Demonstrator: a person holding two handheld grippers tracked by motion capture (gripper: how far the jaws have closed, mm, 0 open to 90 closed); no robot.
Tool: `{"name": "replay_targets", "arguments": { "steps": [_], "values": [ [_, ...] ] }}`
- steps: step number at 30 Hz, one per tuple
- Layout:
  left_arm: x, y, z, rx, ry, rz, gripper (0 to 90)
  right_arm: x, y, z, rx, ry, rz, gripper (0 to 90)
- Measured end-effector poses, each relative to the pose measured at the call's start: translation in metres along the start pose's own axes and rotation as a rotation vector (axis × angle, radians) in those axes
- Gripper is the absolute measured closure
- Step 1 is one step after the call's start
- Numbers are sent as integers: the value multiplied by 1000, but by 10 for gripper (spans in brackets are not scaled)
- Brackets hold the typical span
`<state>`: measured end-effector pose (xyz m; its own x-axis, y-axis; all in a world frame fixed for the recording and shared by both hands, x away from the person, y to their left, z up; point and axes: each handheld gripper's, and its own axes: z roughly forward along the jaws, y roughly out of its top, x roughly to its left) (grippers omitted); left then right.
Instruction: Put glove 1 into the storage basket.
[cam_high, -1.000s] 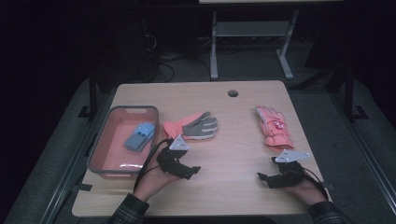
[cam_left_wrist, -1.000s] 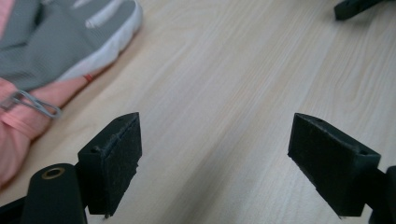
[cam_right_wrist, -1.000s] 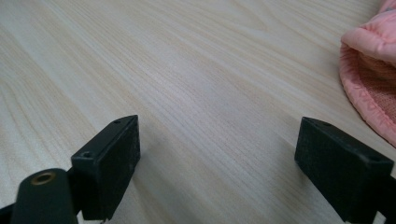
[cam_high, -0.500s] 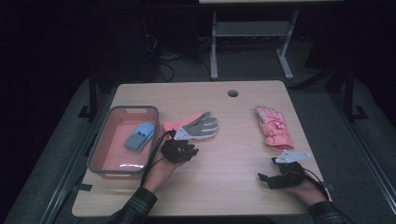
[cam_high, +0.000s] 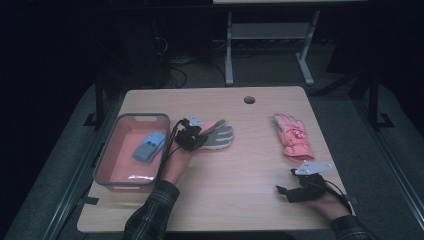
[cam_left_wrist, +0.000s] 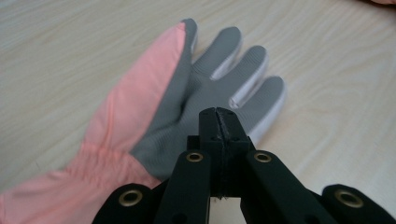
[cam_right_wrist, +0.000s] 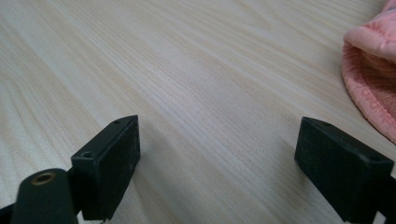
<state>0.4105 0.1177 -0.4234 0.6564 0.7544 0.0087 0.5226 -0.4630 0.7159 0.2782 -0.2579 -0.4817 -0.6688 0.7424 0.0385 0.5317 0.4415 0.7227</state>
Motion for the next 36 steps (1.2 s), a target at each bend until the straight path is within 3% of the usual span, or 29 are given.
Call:
{"name": "replay_targets", "arguments": {
  "steps": [5,11,13,16,25,27,32,36],
  "values": [
    [4,1,15,49,37,31,897,0,0,0,1,2,0,137],
    [7,-2,27,70,0,-9,898,0,0,0,2,2,-1,137],
    [4,-2,29,73,-11,-1,898,0,0,0,2,3,-2,137],
    [-5,1,31,65,-43,-8,899,0,0,0,2,3,-2,137],
    [-42,13,39,66,-119,34,898,0,0,0,2,4,-4,137],
    [-44,14,38,67,-131,48,898,0,1,0,2,4,-3,137],
    [-33,23,24,26,-125,45,898,0,1,0,2,4,-3,137],
    [-9,30,12,-2,-56,13,898,0,1,0,2,5,-3,137]
  ]
}}
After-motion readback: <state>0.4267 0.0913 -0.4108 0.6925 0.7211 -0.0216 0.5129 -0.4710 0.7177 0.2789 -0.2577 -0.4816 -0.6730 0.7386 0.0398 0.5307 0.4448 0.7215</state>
